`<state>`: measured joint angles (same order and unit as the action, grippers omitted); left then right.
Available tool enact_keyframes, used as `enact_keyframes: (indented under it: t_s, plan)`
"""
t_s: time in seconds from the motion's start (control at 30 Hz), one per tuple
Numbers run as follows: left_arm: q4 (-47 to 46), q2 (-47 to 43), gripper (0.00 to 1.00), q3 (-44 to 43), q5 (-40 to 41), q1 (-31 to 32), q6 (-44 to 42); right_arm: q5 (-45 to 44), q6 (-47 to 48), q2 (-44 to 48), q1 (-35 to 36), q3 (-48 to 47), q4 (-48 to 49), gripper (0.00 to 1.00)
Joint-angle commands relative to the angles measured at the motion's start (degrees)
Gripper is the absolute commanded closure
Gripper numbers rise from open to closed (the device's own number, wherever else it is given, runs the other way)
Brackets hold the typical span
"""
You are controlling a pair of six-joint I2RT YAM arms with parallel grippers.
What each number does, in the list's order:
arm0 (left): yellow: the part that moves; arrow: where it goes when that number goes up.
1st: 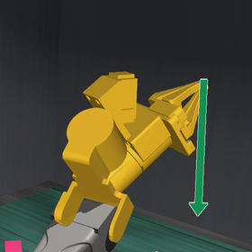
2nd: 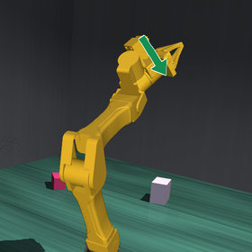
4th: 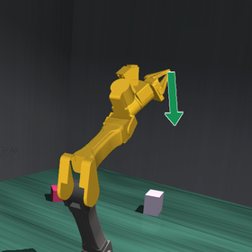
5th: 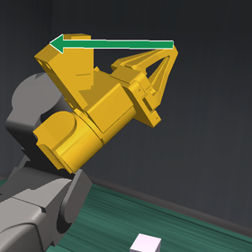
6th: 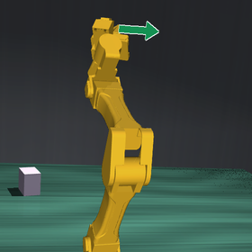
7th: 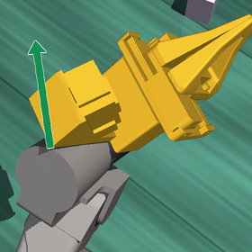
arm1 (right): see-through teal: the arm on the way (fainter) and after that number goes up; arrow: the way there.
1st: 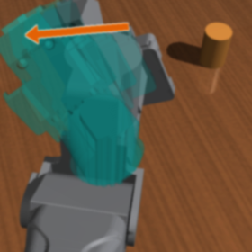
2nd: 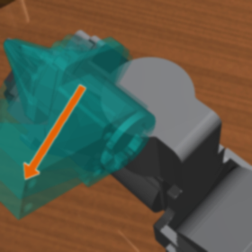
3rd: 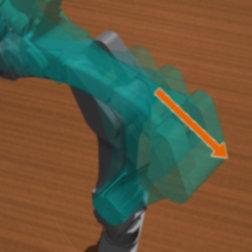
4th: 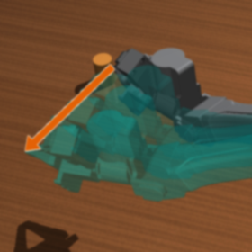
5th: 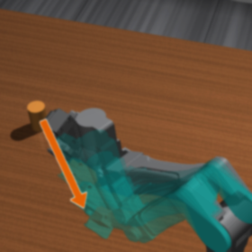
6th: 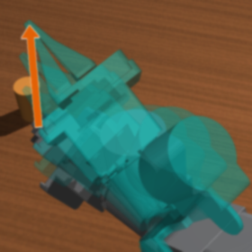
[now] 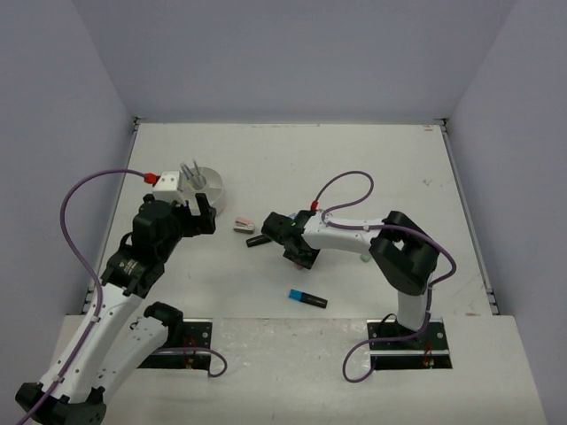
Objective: Sort the stationery into containers
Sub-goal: Pick up the stationery from the center of the board.
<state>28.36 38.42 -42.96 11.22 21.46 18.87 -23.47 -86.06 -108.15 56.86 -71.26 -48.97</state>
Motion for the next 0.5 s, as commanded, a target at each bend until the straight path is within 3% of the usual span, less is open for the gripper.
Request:
enact_keyframes:
  t_s: [0.0, 0.13, 0.17, 0.3, 0.33, 0.37, 0.47]
  plan:
    - [-0.8, 0.0, 0.00, -0.1, 1.5, 0.2, -0.1, -1.6, -1.6, -1.0, -0.2, 5.0, 7.3, 0.64]
    - [-0.5, 1.0, 0.00, -0.8, 0.8, 0.2, 2.0, -2.5, 2.9, 3.8, -0.2, 9.9, 13.8, 0.96]
    - [-0.7, 1.3, 0.00, -1.0, -0.7, 0.2, 2.5, -3.6, 4.2, 5.6, -0.1, 10.1, 14.3, 1.00]
    - [-1.7, 3.5, 0.00, -2.3, -12.0, 0.3, 4.2, -5.8, 23.3, 11.5, 1.5, 10.4, 22.7, 1.00]
    - [-3.2, 4.2, 0.00, -2.1, -18.7, 0.3, 5.5, -5.9, 34.3, 14.5, 3.2, 11.2, 28.7, 1.00]
    - [-5.4, 4.3, 0.00, -1.9, -20.1, 0.3, 6.8, -5.3, 40.9, 16.4, 3.5, 12.2, 32.6, 1.00]
    - [-18.3, 6.1, 0.00, 2.4, -40.1, 0.2, 14.5, -1.5, 58.8, 23.9, 8.9, 18.5, 45.5, 1.00]
